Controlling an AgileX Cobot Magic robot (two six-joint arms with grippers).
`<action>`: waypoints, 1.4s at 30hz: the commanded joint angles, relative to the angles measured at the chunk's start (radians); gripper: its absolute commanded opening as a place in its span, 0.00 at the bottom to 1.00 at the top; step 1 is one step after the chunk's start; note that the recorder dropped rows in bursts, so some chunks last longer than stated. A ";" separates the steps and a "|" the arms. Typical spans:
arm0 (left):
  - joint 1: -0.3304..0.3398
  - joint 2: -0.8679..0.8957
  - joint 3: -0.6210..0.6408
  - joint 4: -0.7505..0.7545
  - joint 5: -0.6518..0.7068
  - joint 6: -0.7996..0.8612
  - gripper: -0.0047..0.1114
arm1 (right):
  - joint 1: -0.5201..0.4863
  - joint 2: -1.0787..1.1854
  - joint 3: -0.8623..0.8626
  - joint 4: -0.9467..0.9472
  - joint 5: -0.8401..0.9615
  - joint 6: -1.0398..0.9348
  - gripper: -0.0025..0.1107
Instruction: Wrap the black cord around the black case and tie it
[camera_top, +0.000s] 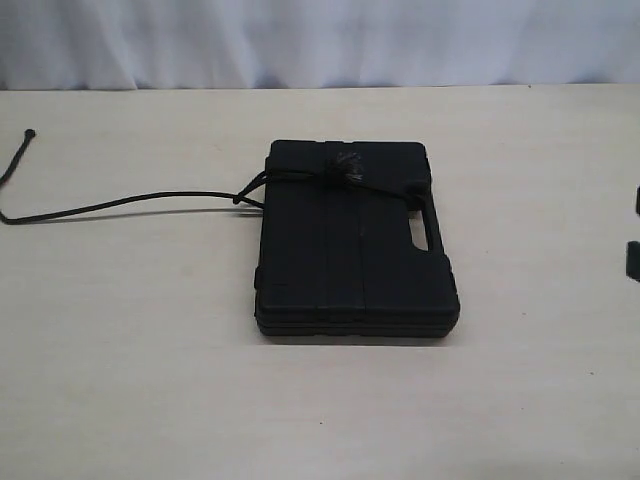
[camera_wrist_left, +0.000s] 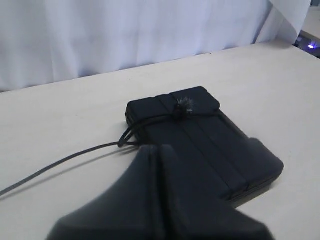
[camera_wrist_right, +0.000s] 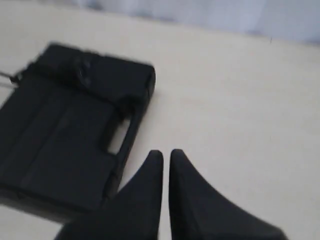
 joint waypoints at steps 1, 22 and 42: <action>-0.009 -0.019 0.061 -0.013 -0.002 0.009 0.04 | -0.003 -0.129 0.138 -0.021 -0.157 -0.015 0.06; -0.009 -0.270 0.316 0.024 -0.123 0.009 0.04 | 0.006 -0.481 0.503 -0.013 -0.244 -0.015 0.06; 0.109 -0.541 0.510 0.334 -0.181 0.007 0.04 | -0.230 -0.656 0.503 0.024 -0.201 -0.015 0.06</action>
